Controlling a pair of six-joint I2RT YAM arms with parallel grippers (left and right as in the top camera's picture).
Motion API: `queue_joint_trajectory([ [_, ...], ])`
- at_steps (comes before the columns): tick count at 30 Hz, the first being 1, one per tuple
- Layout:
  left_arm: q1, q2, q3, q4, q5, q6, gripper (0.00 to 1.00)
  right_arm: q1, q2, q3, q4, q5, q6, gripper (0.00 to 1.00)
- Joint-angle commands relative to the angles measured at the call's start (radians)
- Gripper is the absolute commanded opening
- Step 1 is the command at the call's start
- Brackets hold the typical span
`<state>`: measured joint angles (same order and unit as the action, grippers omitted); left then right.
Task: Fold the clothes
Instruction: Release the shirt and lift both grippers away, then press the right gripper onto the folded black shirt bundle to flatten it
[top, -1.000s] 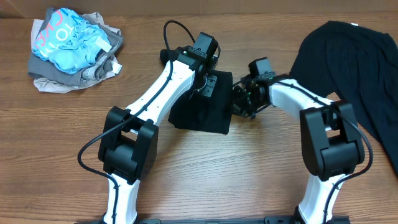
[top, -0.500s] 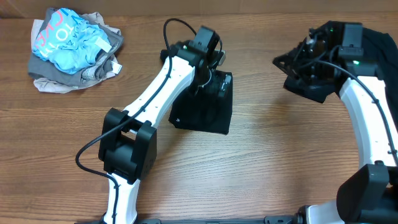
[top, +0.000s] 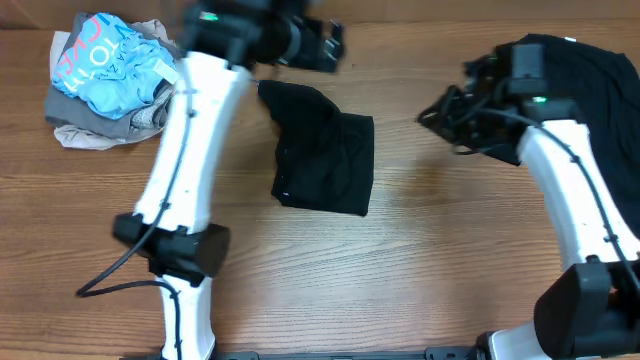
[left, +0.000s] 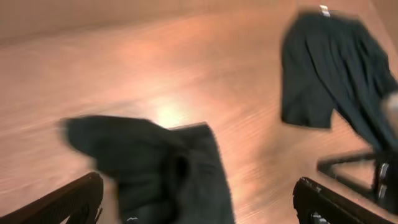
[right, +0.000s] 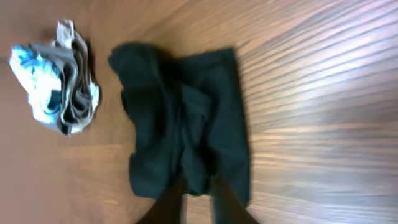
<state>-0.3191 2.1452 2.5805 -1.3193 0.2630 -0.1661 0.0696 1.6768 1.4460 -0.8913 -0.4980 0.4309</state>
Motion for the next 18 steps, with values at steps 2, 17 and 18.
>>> queue_joint_trajectory([
  [2,0.113,-0.018,0.103,-0.066,-0.082,-0.015,1.00,0.190,0.018,0.001,0.045,0.152,0.054,0.50],
  [17,0.195,-0.016,0.098,-0.166,-0.224,-0.003,1.00,0.489,0.282,0.001,0.266,0.288,0.117,0.98],
  [18,0.195,-0.016,0.097,-0.166,-0.223,-0.003,1.00,0.492,0.288,0.001,0.279,0.288,0.124,0.98],
])
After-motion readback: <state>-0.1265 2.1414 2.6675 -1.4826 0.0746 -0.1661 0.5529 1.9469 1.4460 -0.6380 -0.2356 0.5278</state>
